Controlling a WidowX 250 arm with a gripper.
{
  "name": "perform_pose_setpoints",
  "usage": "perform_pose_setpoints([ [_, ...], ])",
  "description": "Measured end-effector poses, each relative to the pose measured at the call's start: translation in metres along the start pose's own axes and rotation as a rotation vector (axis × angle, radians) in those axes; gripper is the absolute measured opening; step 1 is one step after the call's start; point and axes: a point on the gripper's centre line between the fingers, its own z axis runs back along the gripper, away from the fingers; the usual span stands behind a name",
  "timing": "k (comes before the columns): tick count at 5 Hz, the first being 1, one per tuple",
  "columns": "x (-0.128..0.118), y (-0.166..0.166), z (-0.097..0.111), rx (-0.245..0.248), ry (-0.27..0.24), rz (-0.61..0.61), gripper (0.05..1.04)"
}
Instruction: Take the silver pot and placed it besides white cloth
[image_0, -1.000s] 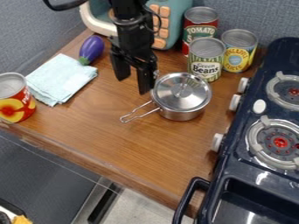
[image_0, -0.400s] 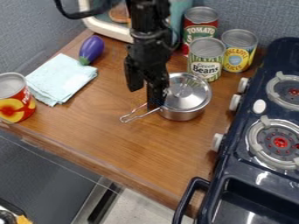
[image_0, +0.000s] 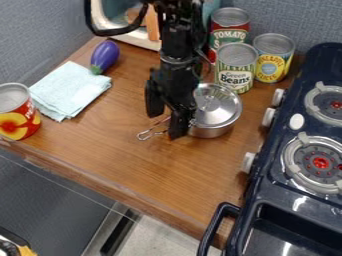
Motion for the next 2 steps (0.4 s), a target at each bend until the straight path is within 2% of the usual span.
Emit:
perform_pose_setpoints([
  [1,-0.0041,0.0089,-0.0158,-0.035,0.028,0.043,0.969],
  [2,-0.0048,0.013,-0.0144,-0.045,0.023,0.072,0.842],
])
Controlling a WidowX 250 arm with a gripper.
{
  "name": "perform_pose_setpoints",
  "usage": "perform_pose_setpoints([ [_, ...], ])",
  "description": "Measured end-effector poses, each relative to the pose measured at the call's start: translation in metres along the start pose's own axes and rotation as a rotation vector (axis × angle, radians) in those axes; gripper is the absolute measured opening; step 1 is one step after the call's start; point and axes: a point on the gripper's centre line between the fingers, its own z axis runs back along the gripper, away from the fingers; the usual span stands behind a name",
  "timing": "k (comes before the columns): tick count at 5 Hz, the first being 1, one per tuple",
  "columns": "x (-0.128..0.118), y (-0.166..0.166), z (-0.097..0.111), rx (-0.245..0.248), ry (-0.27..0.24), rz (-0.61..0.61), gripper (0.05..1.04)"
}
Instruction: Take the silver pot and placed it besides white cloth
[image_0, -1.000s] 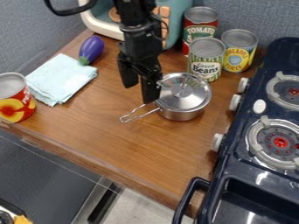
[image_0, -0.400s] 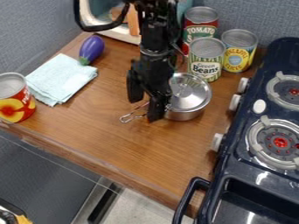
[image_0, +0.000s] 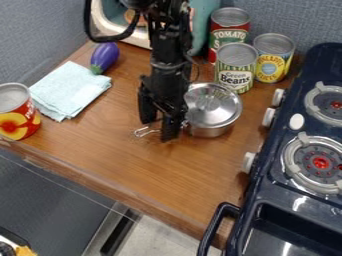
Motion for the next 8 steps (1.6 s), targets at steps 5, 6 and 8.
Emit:
perform_pose_setpoints([
  [5,-0.003,-0.001,0.002,-0.042,-0.038,0.047,0.422],
  [6,-0.005,-0.002,0.015,-0.04,-0.07,0.097,0.422],
  [8,-0.019,0.008,0.042,-0.051,-0.162,0.208,0.421],
])
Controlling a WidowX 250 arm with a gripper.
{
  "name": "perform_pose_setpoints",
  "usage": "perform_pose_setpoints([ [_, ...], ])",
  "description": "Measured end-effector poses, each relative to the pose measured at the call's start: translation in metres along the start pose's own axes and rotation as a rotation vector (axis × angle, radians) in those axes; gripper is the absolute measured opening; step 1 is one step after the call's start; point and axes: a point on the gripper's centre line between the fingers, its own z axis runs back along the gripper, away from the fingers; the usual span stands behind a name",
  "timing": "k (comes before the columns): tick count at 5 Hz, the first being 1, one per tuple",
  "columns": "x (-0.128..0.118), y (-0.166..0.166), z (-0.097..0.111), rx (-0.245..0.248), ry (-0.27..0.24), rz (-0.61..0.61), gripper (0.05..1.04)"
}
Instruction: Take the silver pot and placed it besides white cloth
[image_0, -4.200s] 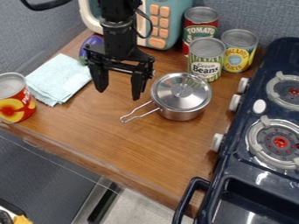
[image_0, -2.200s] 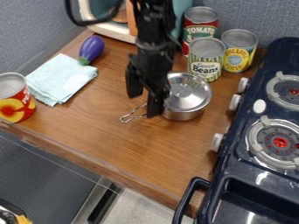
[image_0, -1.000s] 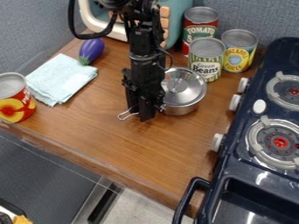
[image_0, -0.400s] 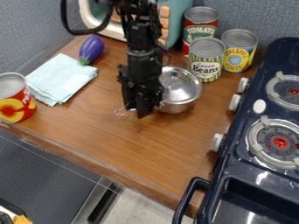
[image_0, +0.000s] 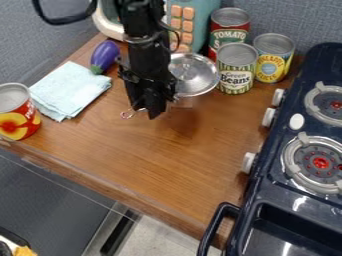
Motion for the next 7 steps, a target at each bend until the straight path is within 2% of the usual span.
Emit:
perform_pose_setpoints([
  [1,-0.003,0.005,0.0,-0.004,0.007,0.053,0.422],
  [2,-0.007,0.011,0.001,-0.001,0.018,0.192,0.421],
  [3,-0.01,0.021,0.001,0.059,-0.003,0.409,0.421],
  [4,-0.009,0.031,0.004,0.092,-0.038,0.553,0.421],
  [5,-0.01,0.038,0.004,0.093,-0.057,0.66,0.422],
  [7,-0.01,0.05,-0.004,0.059,-0.025,0.749,0.421],
])
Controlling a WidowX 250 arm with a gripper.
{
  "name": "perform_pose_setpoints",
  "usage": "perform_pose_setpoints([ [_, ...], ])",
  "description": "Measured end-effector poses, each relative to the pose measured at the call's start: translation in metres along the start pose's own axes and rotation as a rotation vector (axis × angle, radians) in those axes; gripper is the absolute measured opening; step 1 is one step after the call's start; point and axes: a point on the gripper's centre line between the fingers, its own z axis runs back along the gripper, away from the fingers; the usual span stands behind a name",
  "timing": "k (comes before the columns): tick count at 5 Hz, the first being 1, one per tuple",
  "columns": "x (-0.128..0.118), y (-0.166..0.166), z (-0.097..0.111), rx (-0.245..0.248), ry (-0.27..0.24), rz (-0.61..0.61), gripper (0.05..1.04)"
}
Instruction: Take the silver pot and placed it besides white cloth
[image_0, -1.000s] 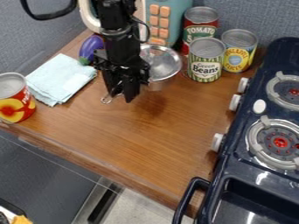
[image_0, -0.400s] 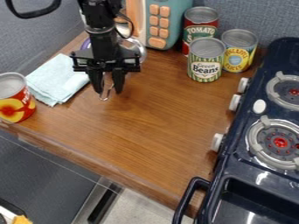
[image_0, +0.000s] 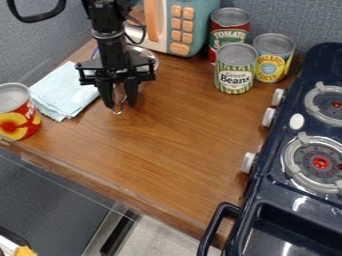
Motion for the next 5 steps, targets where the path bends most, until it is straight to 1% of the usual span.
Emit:
perform_pose_setpoints([
  [1,-0.001,0.003,-0.014,0.011,0.038,0.008,0.421],
  [2,0.002,0.003,-0.024,0.015,0.048,0.004,0.421],
  [5,0.001,0.003,-0.025,0.016,0.053,-0.008,0.421],
])
